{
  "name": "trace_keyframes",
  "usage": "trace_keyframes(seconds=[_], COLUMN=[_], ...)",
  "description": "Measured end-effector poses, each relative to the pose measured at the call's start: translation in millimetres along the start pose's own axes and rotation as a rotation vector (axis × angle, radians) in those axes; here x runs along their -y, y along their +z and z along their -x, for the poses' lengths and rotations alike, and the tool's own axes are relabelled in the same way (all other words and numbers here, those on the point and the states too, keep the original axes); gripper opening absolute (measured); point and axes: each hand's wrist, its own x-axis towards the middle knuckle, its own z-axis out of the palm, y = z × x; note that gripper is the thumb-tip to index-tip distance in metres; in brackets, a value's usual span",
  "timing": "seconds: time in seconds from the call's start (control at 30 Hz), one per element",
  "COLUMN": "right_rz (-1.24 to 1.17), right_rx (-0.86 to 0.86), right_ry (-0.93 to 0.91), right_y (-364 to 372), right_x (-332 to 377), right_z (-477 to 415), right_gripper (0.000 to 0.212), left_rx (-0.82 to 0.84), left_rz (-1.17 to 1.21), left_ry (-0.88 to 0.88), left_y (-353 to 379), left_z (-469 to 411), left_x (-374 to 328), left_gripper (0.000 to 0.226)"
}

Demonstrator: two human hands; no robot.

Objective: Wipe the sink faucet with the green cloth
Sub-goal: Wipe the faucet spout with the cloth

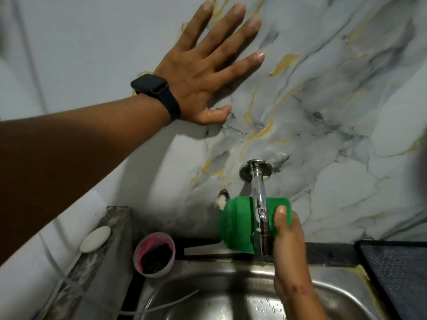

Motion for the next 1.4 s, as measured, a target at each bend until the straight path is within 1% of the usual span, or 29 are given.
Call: trace_keyframes(seconds=[0.03, 0.07, 0.1, 0.13, 0.2, 0.23, 0.3, 0.37, 0.4, 0.47, 0.53, 0.6, 0.63, 0.67, 0.7, 0.77, 0.8, 0.83, 0.9, 0.97, 1.03, 1.1, 1.17, 1.2, 1.23, 1.27, 1.3, 1.33, 1.4], right_rz=[0.072, 0.138, 0.204, 0.282, 0.510, 0.651, 0.926, 1.187, 1.299, 1.486, 1.631, 1.685, 1.662, 1.572, 1.416, 0.846, 0.567, 0.425, 0.436, 0.615, 0.908, 1.212, 1.407, 1.461, 1.471, 1.412, 1.284, 1.095, 0.708], right_rx=[-0.145, -0.237, -0.272, -0.265, -0.233, -0.219, -0.175, -0.155, -0.140, -0.055, 0.085, 0.156, 0.149, 0.117, 0.078, 0.042, 0.019, -0.038, -0.169, -0.180, -0.110, -0.037, 0.047, 0.130, 0.196, 0.266, 0.306, 0.288, 0.248], right_ry=[-0.110, -0.205, -0.289, -0.370, -0.549, -0.628, -0.695, -0.719, -0.766, -0.866, -0.962, -0.948, -0.900, -0.849, -0.768, -0.488, -0.402, -0.419, -0.563, -0.668, -0.744, -0.791, -0.776, -0.729, -0.684, -0.596, -0.493, -0.427, -0.334], right_y=[0, 1, 2, 3, 8, 12, 20, 28, 30, 35, 42, 51, 53, 52, 46, 32, 26, 25, 22, 17, 5, -12, -26, -34, -44, -57, -70, -82, -99], right_x=[0, 0, -1, -5, -9, -7, 1, 11, 16, 31, 48, 63, 68, 67, 64, 55, 46, 36, 15, -3, -10, -8, -6, -6, -9, -8, -5, 7, 34], right_z=[15, 29, 41, 48, 54, 52, 43, 36, 32, 23, 9, -2, -5, -5, -5, 0, 7, 17, 34, 48, 56, 61, 69, 75, 77, 81, 84, 90, 95], right_gripper=[0.026, 0.024, 0.027, 0.028, 0.029, 0.037, 0.047, 0.044, 0.039, 0.032, 0.031, 0.031, 0.030, 0.031, 0.030, 0.026, 0.027, 0.030, 0.041, 0.051, 0.053, 0.050, 0.050, 0.049, 0.047, 0.048, 0.048, 0.045, 0.037], left_rx=[0.000, -0.002, -0.003, -0.004, -0.007, -0.011, -0.019, -0.022, -0.021, -0.008, -0.002, 0.011, 0.020, 0.027, 0.026, 0.004, -0.003, -0.001, 0.000, 0.005, 0.037, 0.103, 0.206, 0.273, 0.359, 0.454, 0.547, 0.628, 0.752], left_rz=[-0.001, -0.007, -0.014, -0.017, -0.005, 0.000, -0.002, -0.002, -0.004, -0.009, -0.013, -0.015, -0.012, -0.009, -0.005, -0.001, -0.002, 0.001, 0.029, 0.051, 0.077, 0.120, 0.164, 0.193, 0.228, 0.269, 0.324, 0.397, 0.656], left_ry=[-0.002, -0.007, -0.009, -0.012, -0.016, -0.014, -0.011, -0.011, -0.011, -0.018, -0.019, -0.023, -0.029, -0.029, -0.027, -0.024, -0.025, -0.026, -0.021, -0.023, -0.022, -0.010, -0.025, -0.038, -0.070, -0.122, -0.192, -0.263, -0.410], left_y=[1, 2, 3, 3, 2, 2, 2, 2, 3, 3, 3, -1, -1, 0, 1, 0, -1, -1, 2, 2, -2, -12, -26, -35, -45, -58, -70, -88, -114], left_z=[0, 1, 1, 1, 1, 0, 0, 1, 1, 1, 2, 2, 2, 2, 3, 3, 3, 4, 3, 4, 2, 1, 1, -1, -3, -9, -15, -24, -30], left_x=[0, 1, 1, 2, 1, 0, 0, 0, 0, 0, 1, -1, -2, -2, -1, -1, -1, -1, 0, -3, -2, -2, -6, -7, -10, -13, -21, -28, -61], left_gripper=[0.090, 0.091, 0.092, 0.092, 0.091, 0.090, 0.088, 0.088, 0.089, 0.090, 0.090, 0.091, 0.092, 0.092, 0.092, 0.092, 0.091, 0.091, 0.092, 0.093, 0.094, 0.095, 0.098, 0.101, 0.105, 0.108, 0.110, 0.109, 0.101])
